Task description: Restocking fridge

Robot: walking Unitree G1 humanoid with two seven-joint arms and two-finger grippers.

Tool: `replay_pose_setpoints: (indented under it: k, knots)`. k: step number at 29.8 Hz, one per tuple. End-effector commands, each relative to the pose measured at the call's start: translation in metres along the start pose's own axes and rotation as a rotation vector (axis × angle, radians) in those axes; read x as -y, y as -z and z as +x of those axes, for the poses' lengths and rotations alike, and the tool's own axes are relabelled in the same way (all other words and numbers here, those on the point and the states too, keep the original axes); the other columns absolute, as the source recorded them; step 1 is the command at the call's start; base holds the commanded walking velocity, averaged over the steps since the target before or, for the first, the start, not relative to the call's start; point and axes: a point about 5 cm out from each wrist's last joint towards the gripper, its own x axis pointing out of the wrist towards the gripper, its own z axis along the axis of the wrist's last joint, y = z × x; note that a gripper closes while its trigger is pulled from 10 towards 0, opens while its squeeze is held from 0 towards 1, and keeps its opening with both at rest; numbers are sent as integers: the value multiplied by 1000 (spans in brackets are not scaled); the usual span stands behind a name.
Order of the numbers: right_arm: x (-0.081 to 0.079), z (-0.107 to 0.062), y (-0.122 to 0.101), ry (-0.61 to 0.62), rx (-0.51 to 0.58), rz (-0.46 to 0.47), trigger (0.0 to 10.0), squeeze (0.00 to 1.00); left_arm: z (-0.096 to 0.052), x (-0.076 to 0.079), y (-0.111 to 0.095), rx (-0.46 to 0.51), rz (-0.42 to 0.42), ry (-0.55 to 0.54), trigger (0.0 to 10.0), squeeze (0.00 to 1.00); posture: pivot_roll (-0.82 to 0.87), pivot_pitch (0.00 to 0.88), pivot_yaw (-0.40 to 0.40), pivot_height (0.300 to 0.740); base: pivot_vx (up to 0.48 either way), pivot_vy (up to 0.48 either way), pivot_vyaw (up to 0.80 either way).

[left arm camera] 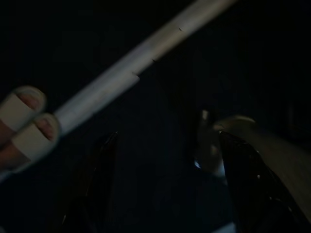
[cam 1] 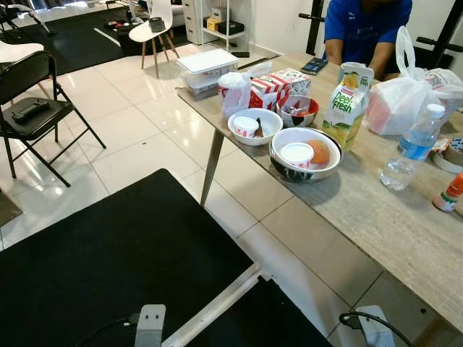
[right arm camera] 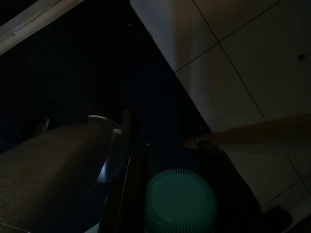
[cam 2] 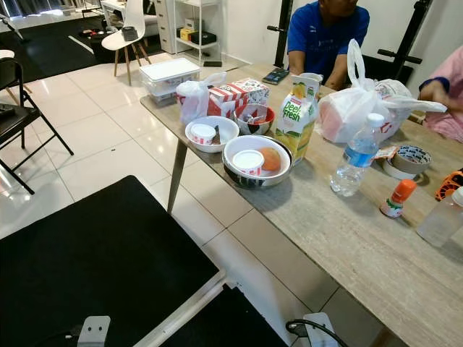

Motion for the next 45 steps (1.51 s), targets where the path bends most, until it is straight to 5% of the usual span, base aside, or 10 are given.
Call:
replay_pose_setpoints:
  k: [1,45]
  knots:
    - [1,0,-1,5,7,17,10000,0,-1,6,9,-36,-16,23,10000,0,-7,0,-7,740,0,0,0]
    - [-5,1,-3,-37,-14,16,10000,0,0,8,8,-42,14,61,10000,0,-2,0,-3,740,0,0,-710]
